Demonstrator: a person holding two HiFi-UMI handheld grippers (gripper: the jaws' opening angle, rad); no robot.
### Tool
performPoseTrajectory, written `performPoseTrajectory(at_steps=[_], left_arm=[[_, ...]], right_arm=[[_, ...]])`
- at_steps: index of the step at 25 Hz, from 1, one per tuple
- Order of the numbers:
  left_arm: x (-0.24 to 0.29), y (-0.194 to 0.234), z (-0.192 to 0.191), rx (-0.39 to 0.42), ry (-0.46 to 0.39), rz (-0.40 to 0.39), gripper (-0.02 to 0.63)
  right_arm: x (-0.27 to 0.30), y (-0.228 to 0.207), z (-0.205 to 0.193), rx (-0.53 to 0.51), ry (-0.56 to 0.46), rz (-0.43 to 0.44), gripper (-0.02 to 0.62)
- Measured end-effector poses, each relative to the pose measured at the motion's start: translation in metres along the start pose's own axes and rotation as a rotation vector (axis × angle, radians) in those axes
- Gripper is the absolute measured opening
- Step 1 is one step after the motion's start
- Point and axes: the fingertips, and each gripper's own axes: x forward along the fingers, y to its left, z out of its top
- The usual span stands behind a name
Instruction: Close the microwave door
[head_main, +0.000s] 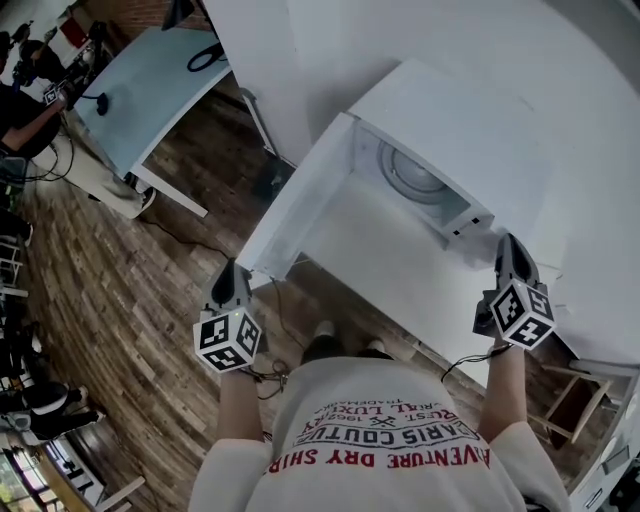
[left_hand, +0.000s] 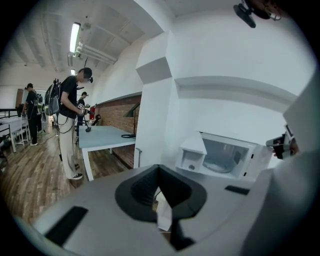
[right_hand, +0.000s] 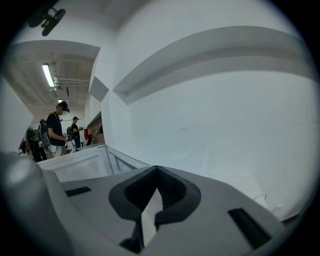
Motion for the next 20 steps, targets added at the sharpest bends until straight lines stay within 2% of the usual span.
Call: performPoseTrajectory(at_steps=[3,10,20], left_arm=[[-0.003,-0.014,-0.004,0.035,0.010,-0.011,-0.005],[-0.016,-0.061,-0.013,0.059,0.010,-0.064,-0.005],[-0.030,-0.142,-0.016,0.042,-0.010,-0.142,-0.005]], right_arm=[[0.000,0.000,0.001,-0.006,-0.008,0.022,0.009],[-0.002,0.000,-0.002,-0.002,-0.001,0.088,0.009],[-0.003,0.003,0.000,-0.060,0.022,0.179,0.009]])
